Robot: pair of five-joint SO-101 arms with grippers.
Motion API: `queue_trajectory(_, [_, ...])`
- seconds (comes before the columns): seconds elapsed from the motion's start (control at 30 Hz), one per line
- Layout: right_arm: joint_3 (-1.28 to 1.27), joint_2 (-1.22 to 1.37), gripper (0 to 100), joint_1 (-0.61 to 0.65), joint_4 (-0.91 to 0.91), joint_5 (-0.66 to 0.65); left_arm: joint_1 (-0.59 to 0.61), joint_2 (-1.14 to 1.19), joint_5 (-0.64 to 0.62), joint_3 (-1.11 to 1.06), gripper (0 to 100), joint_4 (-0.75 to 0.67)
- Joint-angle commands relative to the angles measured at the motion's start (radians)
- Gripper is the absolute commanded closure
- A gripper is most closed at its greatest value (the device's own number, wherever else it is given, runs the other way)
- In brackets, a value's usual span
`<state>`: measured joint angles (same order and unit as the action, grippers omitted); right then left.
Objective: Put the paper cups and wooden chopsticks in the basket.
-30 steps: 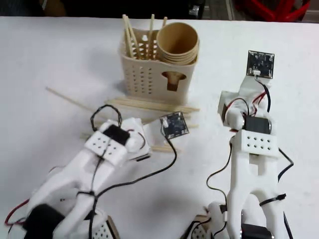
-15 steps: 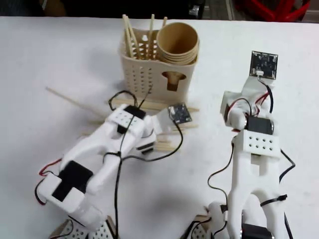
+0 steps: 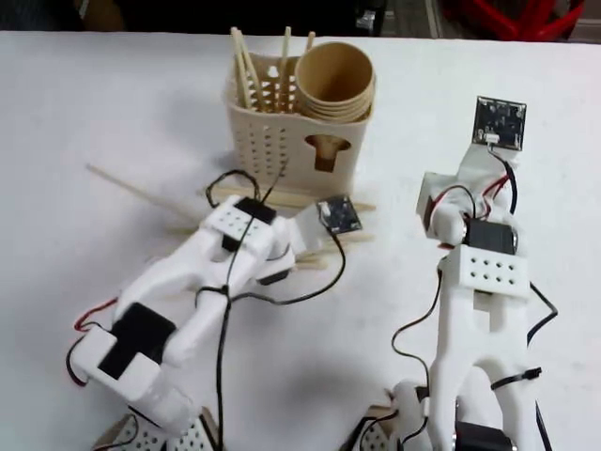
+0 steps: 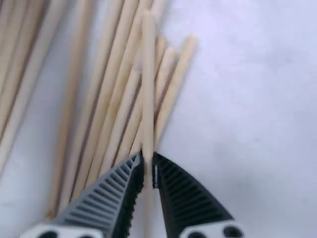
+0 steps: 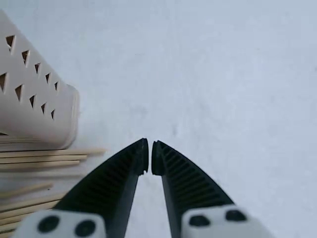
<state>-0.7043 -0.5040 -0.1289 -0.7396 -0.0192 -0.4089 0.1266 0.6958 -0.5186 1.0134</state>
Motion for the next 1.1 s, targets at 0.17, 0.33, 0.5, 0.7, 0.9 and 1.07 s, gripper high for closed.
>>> queue_trajectory(0.17, [0.009,-0.033,96.7,-0.013,0.016,0.006,0.004,-0.191,-0.015,0.009,98,0.075])
queue_trajectory(0.33, [0.009,-0.033,96.7,-0.013,0.016,0.006,0.008,-0.163,-0.015,0.002,93,0.069])
queue_trajectory(0.5, [0.008,-0.033,96.7,-0.013,0.016,0.006,0.010,-0.077,-0.025,0.002,87,0.012])
queue_trajectory(0.7, [0.006,-0.033,96.7,-0.013,0.016,0.006,0.012,0.036,-0.038,0.087,87,0.005])
queue_trajectory(0.9, [0.006,-0.033,96.7,-0.013,0.016,0.006,0.025,0.196,-0.038,0.273,87,0.127])
queue_trajectory(1.07, [0.006,-0.033,96.7,-0.013,0.016,0.006,0.016,0.302,-0.035,0.399,97,0.233])
